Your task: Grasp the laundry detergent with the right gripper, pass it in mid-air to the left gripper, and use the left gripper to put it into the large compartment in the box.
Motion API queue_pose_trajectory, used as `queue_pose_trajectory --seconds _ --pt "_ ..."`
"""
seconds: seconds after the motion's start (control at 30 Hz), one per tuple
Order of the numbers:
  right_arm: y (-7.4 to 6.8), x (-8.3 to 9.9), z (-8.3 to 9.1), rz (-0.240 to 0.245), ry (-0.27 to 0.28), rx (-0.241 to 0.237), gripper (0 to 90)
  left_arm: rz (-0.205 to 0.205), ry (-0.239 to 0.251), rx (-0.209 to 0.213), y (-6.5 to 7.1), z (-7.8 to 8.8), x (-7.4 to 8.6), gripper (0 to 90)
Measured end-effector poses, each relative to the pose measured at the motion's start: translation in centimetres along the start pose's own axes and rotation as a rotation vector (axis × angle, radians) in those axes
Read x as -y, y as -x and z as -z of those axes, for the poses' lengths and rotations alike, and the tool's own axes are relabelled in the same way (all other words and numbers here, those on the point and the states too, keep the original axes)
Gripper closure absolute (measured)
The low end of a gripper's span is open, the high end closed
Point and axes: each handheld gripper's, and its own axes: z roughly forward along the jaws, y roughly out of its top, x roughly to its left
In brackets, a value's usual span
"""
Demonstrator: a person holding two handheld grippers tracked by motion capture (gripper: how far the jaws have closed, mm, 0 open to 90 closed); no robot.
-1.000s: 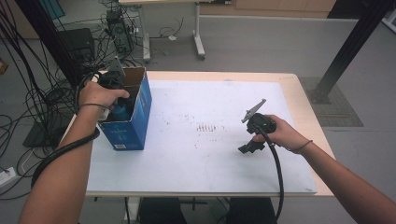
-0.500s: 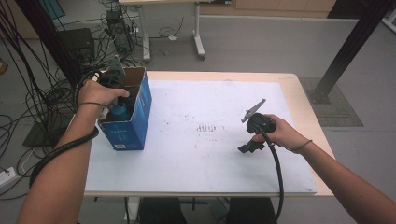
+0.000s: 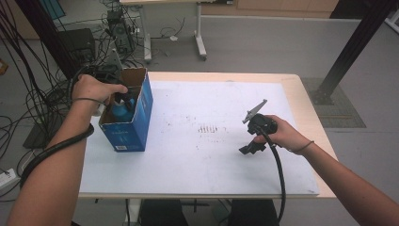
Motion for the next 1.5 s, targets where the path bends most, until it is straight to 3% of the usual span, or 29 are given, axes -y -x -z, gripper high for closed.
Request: queue_pose_trajectory --seconds 0.27,0.53,0.83,1.1,1.5 --pt "0.0 -0.2 0.0 0.005 -0.002 -0.001 5.9 -0.017 -0.011 -0.005 0.1 1.6 0.3 22.3" --pt "0.0 -0.2 0.1 -0.002 -0.002 0.002 5.9 -0.007 -0.026 0.008 0.3 2.8 0.4 10.6" --pt "0.0 -0.2 0.2 -0.003 0.0 0.005 5.9 -0.016 -0.022 -0.031 1.0 4.2 0.6 5.7" --pt "0.1 -0.1 0.1 -0.011 0.003 0.0 5.9 -0.072 -0.005 -0.037 3.2 4.7 0.8 5.8" --pt "0.2 -0.1 0.4 -0.015 -0.005 0.014 5.8 -0.217 -0.001 0.003 8.2 4.8 0.8 6.9"
